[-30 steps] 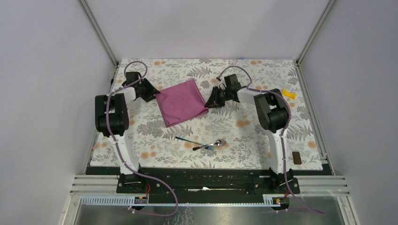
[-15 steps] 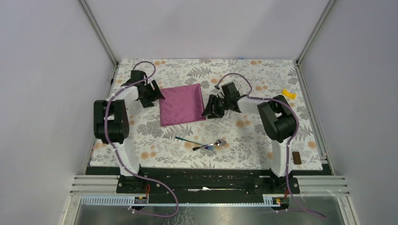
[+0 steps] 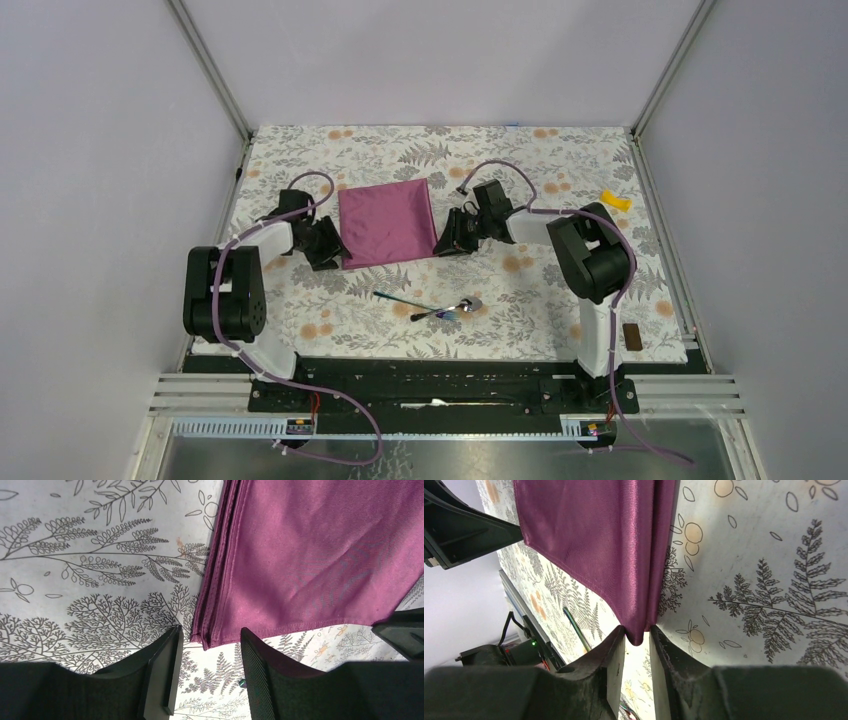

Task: Fold the napkin into a case and place the utensils inside
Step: Smooth out the square-folded napkin at the center of the board.

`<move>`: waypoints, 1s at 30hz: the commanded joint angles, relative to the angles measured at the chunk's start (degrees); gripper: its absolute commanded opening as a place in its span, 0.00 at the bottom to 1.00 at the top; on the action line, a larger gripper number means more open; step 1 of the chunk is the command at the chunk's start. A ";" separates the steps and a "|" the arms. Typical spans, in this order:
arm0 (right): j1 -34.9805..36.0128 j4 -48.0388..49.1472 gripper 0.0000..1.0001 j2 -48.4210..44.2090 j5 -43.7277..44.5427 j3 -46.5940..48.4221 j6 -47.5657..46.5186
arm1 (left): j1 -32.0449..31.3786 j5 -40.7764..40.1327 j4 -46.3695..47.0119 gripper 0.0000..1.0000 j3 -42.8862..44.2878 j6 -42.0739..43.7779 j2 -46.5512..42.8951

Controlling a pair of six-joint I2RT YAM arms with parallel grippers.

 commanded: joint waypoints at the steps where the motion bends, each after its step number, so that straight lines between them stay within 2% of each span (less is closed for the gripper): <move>1: -0.09 3.62 0.32 1.28 -3.15 -1.10 1.09 | -0.27 0.32 2.51 0.52 -2.96 -0.77 -3.04; 6: -0.11 3.82 0.39 0.87 -3.13 -1.15 1.03 | -0.27 -0.23 2.53 0.54 -4.50 -1.01 -4.34; 9: -0.09 3.71 0.40 0.76 -3.38 -1.06 1.35 | -0.27 -3.61 1.13 0.45 -4.80 -0.83 -3.62; 12: -0.11 3.51 0.46 -0.26 -3.00 -1.33 1.22 | -0.27 -5.35 0.48 0.39 -5.35 -0.90 -3.13; 15: -0.24 3.06 0.47 -0.18 -2.71 -0.99 0.86 | -0.29 -6.68 0.32 0.34 -5.97 -0.76 -3.11; 20: -0.22 3.20 0.41 2.99 -4.02 0.18 1.75 | -0.27 -7.37 0.02 0.18 -5.88 -0.62 -1.45; 23: -0.14 3.22 0.39 3.59 -4.05 0.40 2.08 | -0.27 -7.42 0.03 0.16 -6.18 -0.70 -0.64; 30: -0.18 2.03 0.22 4.33 -1.41 -0.48 4.08 | -0.28 -7.16 -0.01 0.16 -6.66 -0.96 -0.68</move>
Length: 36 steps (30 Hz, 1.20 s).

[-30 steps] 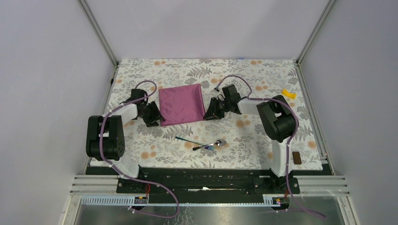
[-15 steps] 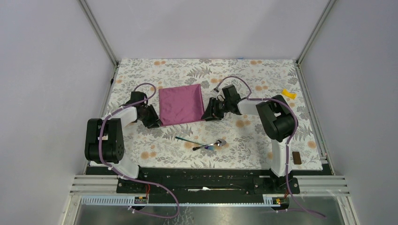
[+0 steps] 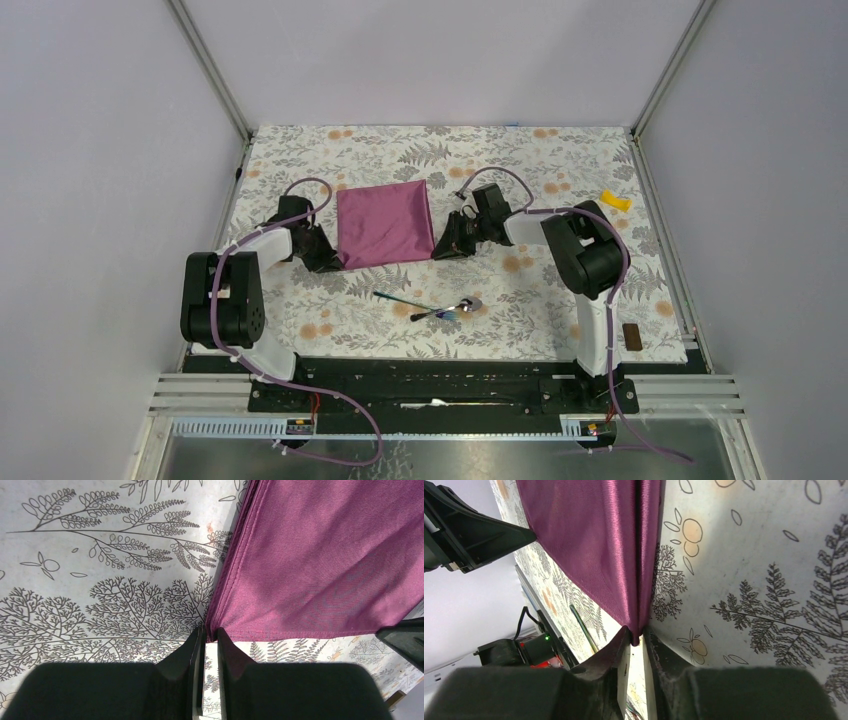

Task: Fold the napkin into a case and place the utensils inside
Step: Smooth out the square-folded napkin at the center of the board.

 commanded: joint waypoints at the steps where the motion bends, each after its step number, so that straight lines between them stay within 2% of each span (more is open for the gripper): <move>1: -0.01 -1.58 0.18 1.16 4.02 -0.43 1.65 | -0.11 -4.25 -1.68 0.16 -2.48 0.66 1.97; 4: -0.03 -3.53 0.11 0.59 9.04 -1.46 3.36 | -0.14 -5.26 -2.53 0.13 -2.52 0.47 2.65; 9: -0.07 -4.66 0.00 1.54 10.19 -2.11 5.37 | -0.10 -5.49 -3.14 0.11 -3.05 -0.60 3.11; 15: -0.09 -2.41 0.00 -2.94 14.62 -7.13 7.75 | -0.10 -4.90 -1.92 0.11 -6.33 -3.49 2.20; 18: -0.01 -2.42 0.18 -2.26 11.29 -4.52 4.26 | -0.10 -4.89 -2.48 0.20 -5.65 -2.99 0.26; 20: 0.00 -4.80 0.27 -2.98 11.02 -2.21 0.30 | -0.10 -5.18 -4.12 0.27 -3.73 -2.37 -1.52; 22: 0.13 -7.84 0.32 -4.82 12.59 0.00 -2.82 | -0.14 -4.04 -5.92 0.43 -1.52 -1.45 -3.91; 25: 0.57 -11.75 0.42 -8.69 12.94 2.01 -5.97 | -0.15 -2.97 -8.61 0.55 1.33 -0.43 -6.48; 28: 2.48 -12.51 0.51 -10.17 11.47 4.88 -7.79 | -0.10 -2.57 -10.25 0.56 3.63 0.07 -8.41; 31: 4.02 -11.83 0.52 -7.64 6.78 8.85 -7.28 | -0.10 2.66 -8.03 0.51 4.76 -0.87 -8.75; 33: 4.10 -9.58 0.49 -5.00 3.26 10.92 -4.68 | -0.10 6.26 -5.55 0.44 5.38 -2.27 -8.20; 36: 4.13 -6.29 0.39 -1.20 1.41 12.65 -1.65 | -2.32 8.81 -1.26 0.43 5.94 -3.89 -6.57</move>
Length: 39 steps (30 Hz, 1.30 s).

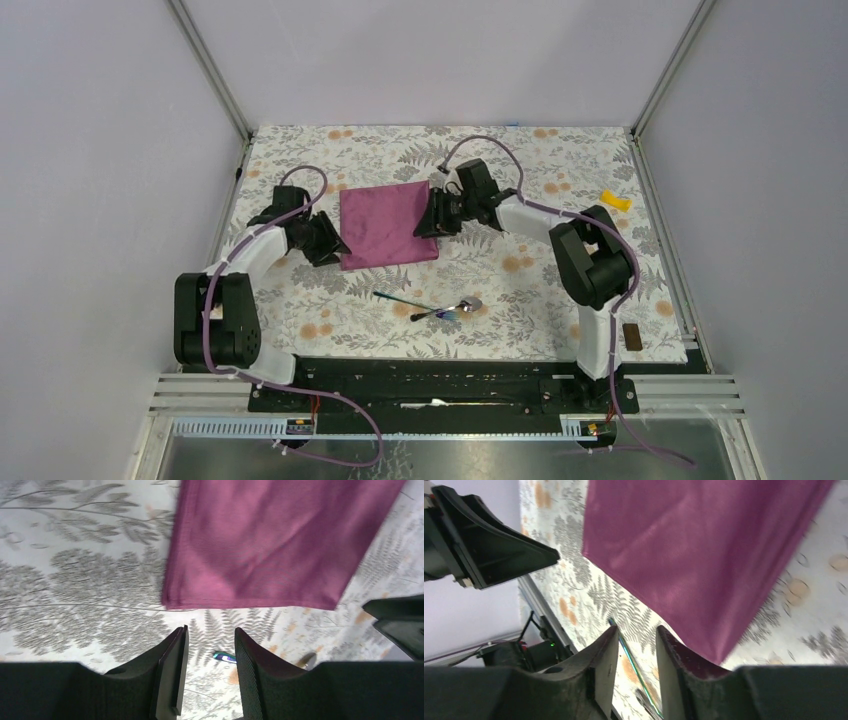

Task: Fold the napkin into a case and place the utensils inside
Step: Smooth out the square-folded napkin at the center of the board.

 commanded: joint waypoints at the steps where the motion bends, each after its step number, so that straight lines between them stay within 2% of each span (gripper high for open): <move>1: 0.59 3.60 0.37 5.50 -4.67 3.44 2.60 | -1.78 5.75 6.37 0.43 2.67 -1.96 1.70; 5: 0.37 6.07 0.33 7.21 -3.52 0.08 3.34 | -1.60 3.54 8.30 0.41 1.73 -1.88 6.89; 12: -1.39 7.67 0.27 7.54 1.01 -6.82 4.51 | -0.63 -4.39 9.50 0.38 -4.15 -1.31 10.09; 16: -0.88 4.33 0.28 4.72 1.37 -5.15 1.67 | -0.84 -2.32 8.12 0.39 -4.78 -0.44 5.88; 21: -0.55 2.17 0.32 3.89 -2.80 0.90 1.19 | -1.50 5.73 5.93 0.42 1.50 -1.17 2.84; 24: -0.27 2.11 0.35 4.89 -3.43 3.33 1.94 | -2.10 7.22 7.16 0.45 4.37 -2.47 2.97; 27: -0.27 2.92 0.35 6.05 -2.98 2.59 2.69 | -2.30 8.14 8.53 0.46 5.74 -2.65 6.83; 30: -0.48 4.72 0.34 6.55 -1.13 -0.15 2.93 | -2.21 6.96 11.19 0.45 4.40 -2.75 11.29; 34: -1.54 6.41 0.33 7.21 0.52 -4.33 3.60 | -2.06 0.45 12.49 0.44 1.11 -2.16 14.27; 39: -2.54 6.55 0.33 4.71 1.75 -8.33 3.57 | -2.08 -1.79 11.05 0.44 -2.36 -1.01 12.73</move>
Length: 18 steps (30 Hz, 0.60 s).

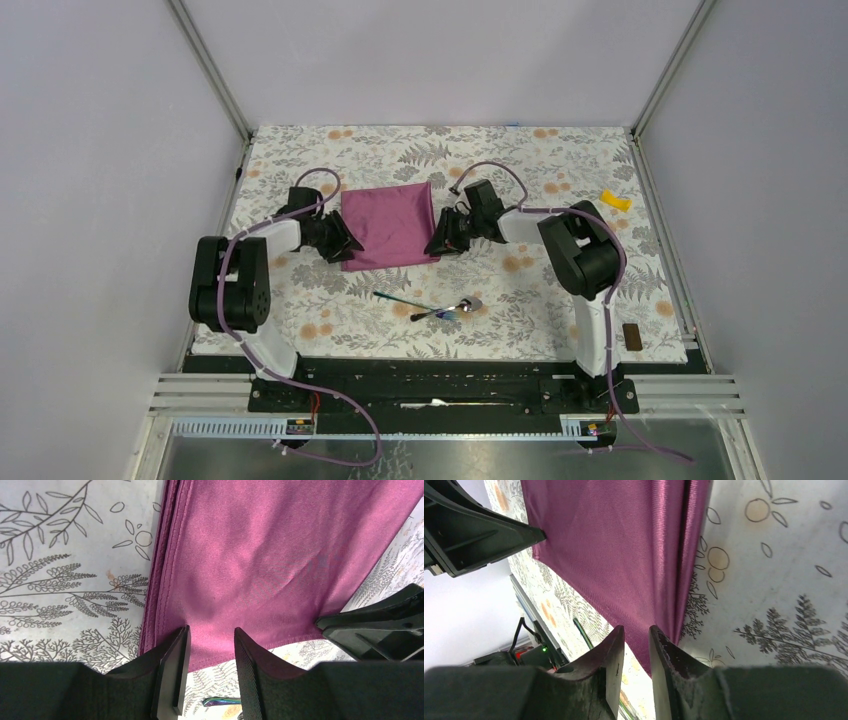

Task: Fold the napkin into a case and place the utensils inside
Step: Smooth out the square-folded napkin at the center of the board.

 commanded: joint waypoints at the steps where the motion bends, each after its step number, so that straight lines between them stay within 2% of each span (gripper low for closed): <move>1: -0.69 -2.16 0.33 -2.35 3.69 -2.12 -1.96 | -0.17 -6.03 -2.04 0.44 -3.75 2.44 -1.73; 5: -0.50 -5.02 0.35 -3.26 -0.63 3.04 -3.04 | -0.26 -3.30 -4.63 0.48 -0.25 3.24 -4.89; 8: -0.63 -4.82 0.42 -2.74 -0.84 7.79 -2.62 | -0.18 0.34 -5.08 0.53 6.16 2.89 -3.97; 15: -1.24 -3.40 0.54 7.27 -1.35 22.42 0.01 | 0.93 4.66 0.34 0.57 20.88 -0.16 7.63; 18: -1.73 -3.54 0.57 11.07 -1.50 27.19 0.27 | 1.62 2.76 4.66 0.57 25.05 -0.89 13.22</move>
